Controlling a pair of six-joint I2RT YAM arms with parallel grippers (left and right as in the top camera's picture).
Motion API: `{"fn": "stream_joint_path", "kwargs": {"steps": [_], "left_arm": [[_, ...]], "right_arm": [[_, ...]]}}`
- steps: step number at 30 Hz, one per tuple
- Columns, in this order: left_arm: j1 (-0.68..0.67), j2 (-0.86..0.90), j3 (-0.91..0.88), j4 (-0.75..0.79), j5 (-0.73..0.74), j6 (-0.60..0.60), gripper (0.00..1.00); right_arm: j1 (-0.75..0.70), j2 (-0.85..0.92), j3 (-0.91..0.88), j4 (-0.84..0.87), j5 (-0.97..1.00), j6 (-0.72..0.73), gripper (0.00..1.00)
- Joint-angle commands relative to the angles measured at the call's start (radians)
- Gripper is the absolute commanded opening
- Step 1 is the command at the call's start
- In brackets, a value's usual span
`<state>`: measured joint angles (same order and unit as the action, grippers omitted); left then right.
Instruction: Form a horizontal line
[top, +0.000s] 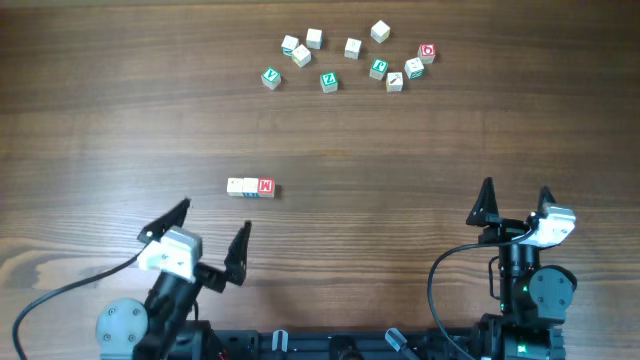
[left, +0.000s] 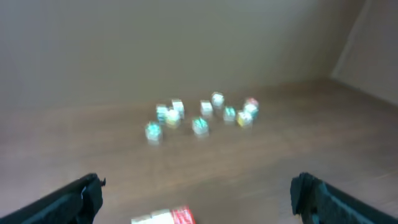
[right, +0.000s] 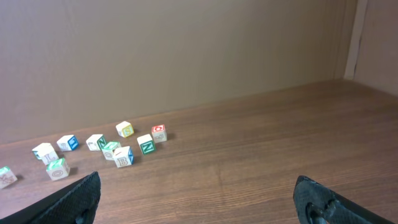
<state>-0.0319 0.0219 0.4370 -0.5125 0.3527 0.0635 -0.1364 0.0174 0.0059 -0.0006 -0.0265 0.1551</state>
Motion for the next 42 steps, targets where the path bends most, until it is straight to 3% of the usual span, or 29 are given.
{"fn": "stream_joint_path", "kwargs": {"steps": [1, 7, 12, 17, 21, 25, 42], "left_arm": [[0.001, -0.014, -0.138, 0.125, -0.014, 0.213, 1.0], [0.001, -0.019, -0.379, 0.389, -0.053, 0.203, 1.0], [0.001, -0.019, -0.426, 0.434, -0.241, 0.026, 1.0], [0.001, -0.019, -0.431, 0.496, -0.269, 0.04, 1.0], [0.001, -0.019, -0.431, 0.474, -0.276, 0.062, 1.0], [0.001, -0.019, -0.431, 0.435, -0.299, -0.026, 1.0], [0.001, -0.019, -0.431, 0.438, -0.299, -0.024, 1.0]], "right_arm": [[-0.005, -0.014, -0.001, 0.002, -0.019, -0.01, 1.0], [-0.005, -0.014, -0.001, 0.002, -0.019, -0.01, 1.0], [-0.005, -0.014, -0.001, 0.002, -0.019, -0.01, 1.0], [-0.005, -0.014, -0.001, 0.002, -0.019, -0.01, 1.0], [-0.005, -0.014, -0.001, 0.002, -0.019, -0.01, 1.0], [-0.005, -0.014, -0.001, 0.002, -0.019, -0.01, 1.0], [-0.005, -0.014, -0.001, 0.002, -0.019, -0.01, 1.0]]}}
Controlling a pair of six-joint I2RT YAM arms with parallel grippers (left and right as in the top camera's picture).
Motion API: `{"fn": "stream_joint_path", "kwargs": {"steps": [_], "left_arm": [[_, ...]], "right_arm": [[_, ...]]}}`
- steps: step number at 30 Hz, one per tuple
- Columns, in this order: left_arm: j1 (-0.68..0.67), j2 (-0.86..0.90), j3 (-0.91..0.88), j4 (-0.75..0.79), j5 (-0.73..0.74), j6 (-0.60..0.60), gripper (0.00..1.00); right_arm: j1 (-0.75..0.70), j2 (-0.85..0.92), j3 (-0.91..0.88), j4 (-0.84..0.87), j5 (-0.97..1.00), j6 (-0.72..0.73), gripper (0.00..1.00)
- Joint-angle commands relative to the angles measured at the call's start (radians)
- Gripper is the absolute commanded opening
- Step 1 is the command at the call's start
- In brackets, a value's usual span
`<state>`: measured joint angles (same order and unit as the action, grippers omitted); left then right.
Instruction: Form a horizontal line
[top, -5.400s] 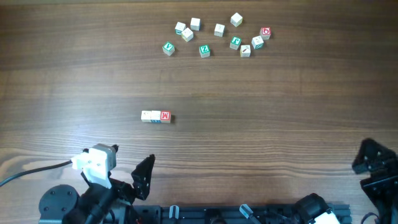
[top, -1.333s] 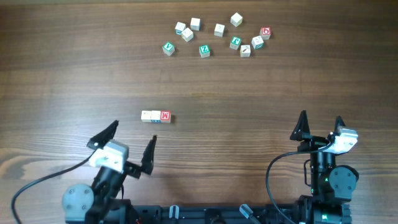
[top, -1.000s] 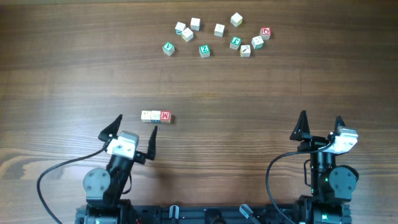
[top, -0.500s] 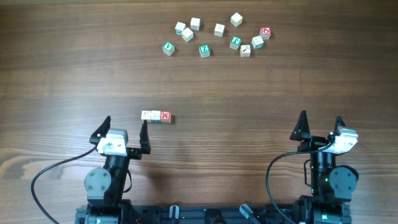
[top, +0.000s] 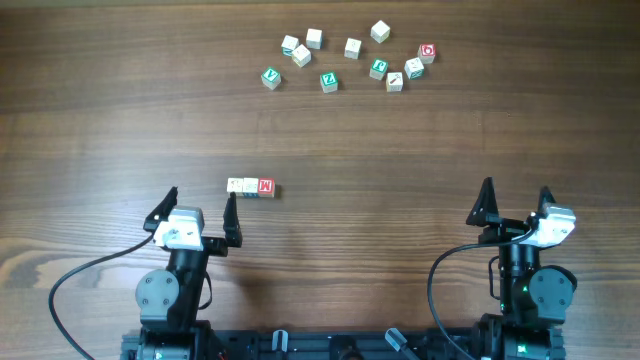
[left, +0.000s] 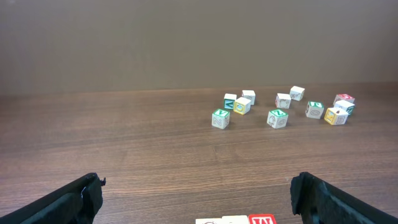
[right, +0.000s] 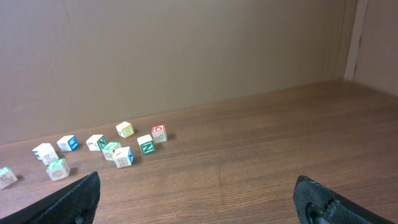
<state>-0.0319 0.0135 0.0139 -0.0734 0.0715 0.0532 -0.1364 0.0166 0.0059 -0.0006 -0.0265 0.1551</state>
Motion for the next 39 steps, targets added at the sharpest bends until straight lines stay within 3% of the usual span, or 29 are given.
{"fn": "stream_joint_path", "kwargs": {"steps": [1, 30, 39], "left_arm": [[0.003, -0.01, -0.008, -0.001, -0.018, -0.013, 1.0], [0.008, -0.007, -0.008, -0.001, -0.018, -0.013, 1.0], [0.008, -0.007, -0.008, -0.001, -0.018, -0.013, 1.0]], "right_arm": [[-0.005, -0.013, -0.001, 0.002, -0.019, -0.009, 1.0], [0.061, 0.013, -0.001, 0.001, -0.031, 0.002, 1.0], [0.106, -0.014, -0.001, 0.0, -0.045, -0.227, 1.0]]}}
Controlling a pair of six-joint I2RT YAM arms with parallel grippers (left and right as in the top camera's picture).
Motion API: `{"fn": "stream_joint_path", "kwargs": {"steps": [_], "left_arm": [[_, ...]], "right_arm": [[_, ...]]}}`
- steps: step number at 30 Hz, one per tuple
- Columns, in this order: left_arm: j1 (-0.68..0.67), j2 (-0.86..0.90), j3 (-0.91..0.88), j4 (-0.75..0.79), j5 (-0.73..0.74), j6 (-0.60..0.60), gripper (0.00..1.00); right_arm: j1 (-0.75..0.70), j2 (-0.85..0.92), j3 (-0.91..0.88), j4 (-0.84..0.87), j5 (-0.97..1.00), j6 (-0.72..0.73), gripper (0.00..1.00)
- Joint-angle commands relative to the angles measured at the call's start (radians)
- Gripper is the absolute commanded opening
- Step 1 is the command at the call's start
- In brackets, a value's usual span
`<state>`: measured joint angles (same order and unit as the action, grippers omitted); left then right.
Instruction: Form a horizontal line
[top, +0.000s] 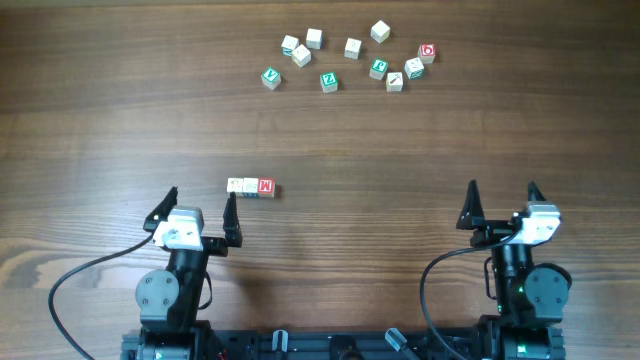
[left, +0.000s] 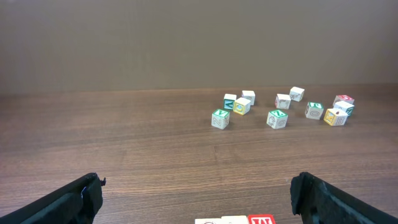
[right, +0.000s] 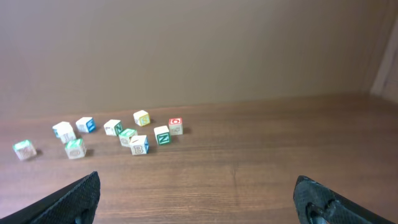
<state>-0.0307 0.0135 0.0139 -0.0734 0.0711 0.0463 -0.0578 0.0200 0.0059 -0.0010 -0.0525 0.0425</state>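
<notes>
Three letter blocks (top: 251, 187) stand side by side in a short row left of the table's middle, the rightmost red; their tops peek in as the row (left: 236, 219) at the bottom of the left wrist view. Several loose blocks (top: 350, 58) lie scattered at the far side, also seen as the scatter (left: 283, 106) and the cluster (right: 127, 134). My left gripper (top: 200, 210) is open just in front of the row, nothing between its fingers. My right gripper (top: 501, 203) is open near the front right, empty.
The wooden table (top: 430, 140) stretches bare between the row and the far scatter. A brown wall (left: 186, 43) closes off the far side. Black cables (top: 80, 285) loop by the arm bases at the front edge.
My right gripper has shifted slightly left and turned, so its wrist view now faces more toward the scattered blocks. The left gripper and all blocks are unchanged.
At first my left gripper was open and angled at the front left, its view blurred, with three blocks standing in the row. Then it stood straight, open, right before the row. The right gripper stayed open throughout and has now turned slightly left.
</notes>
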Motion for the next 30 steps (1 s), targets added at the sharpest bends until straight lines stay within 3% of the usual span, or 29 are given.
{"fn": "stream_joint_path", "kwargs": {"steps": [1, 30], "left_arm": [[0.006, -0.007, -0.008, -0.001, -0.017, -0.006, 1.0], [0.006, -0.007, -0.008, -0.001, -0.017, -0.006, 1.0]], "right_arm": [[0.034, -0.017, -0.001, 0.0, -0.019, -0.121, 1.0], [0.037, -0.013, -0.001, 0.003, -0.016, -0.035, 1.0]]}}
